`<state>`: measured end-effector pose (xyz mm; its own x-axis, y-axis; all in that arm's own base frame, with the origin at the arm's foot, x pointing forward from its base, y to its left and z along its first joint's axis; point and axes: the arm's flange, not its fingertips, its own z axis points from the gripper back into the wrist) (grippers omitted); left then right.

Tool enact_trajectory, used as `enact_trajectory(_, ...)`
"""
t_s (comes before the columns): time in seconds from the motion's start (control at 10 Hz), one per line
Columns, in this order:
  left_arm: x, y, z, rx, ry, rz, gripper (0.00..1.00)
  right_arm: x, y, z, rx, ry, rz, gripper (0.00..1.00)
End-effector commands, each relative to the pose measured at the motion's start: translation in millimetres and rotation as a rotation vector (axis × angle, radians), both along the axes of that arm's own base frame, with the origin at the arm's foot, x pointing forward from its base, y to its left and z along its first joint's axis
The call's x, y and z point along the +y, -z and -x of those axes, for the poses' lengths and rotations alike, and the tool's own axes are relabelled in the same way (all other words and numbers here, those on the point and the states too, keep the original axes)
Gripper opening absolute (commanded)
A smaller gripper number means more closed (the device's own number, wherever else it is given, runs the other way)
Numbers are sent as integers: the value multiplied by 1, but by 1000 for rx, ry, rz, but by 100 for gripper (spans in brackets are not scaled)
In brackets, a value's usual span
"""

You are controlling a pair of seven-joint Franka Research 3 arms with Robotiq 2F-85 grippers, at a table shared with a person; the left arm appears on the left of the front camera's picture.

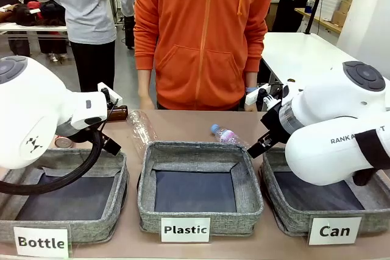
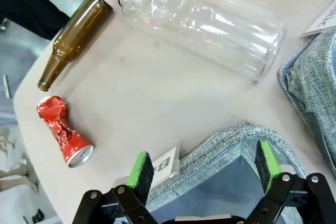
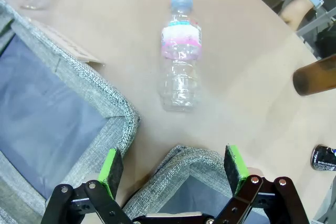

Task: Sort the can waste into the basket.
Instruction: Pick up the can waste from the table and place it in the right Fabric basket.

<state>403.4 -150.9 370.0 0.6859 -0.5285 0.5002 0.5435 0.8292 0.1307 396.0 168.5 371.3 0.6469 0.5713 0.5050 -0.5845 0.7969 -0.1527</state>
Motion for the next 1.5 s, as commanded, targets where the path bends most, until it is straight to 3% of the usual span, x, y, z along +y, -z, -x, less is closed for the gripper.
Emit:
enact_trajectory(0.0,0,0,0,0,0,0,100,0,0,0,0,1,-1,100)
enact_trajectory(0.9,0,0,0,0,0,0,100,0,0,0,0,0,0,100)
enact_trajectory(1.0,-18,-29,4,32,52,21,100,-5,-25,6,84,54,29,100)
enact_trajectory(1.1,-24,-74,12,69,35,81,100,-17,-68,16,45,149,-82,100)
enact_trajectory(1.2,-37,-123,19,93,-57,164,100,-39,-108,31,27,187,-152,100)
enact_trajectory(1.3,-34,-157,31,89,-94,240,100,-60,-136,46,63,199,-229,100)
enact_trajectory(1.4,-19,-182,45,173,-115,316,100,-96,-154,67,190,116,-372,100)
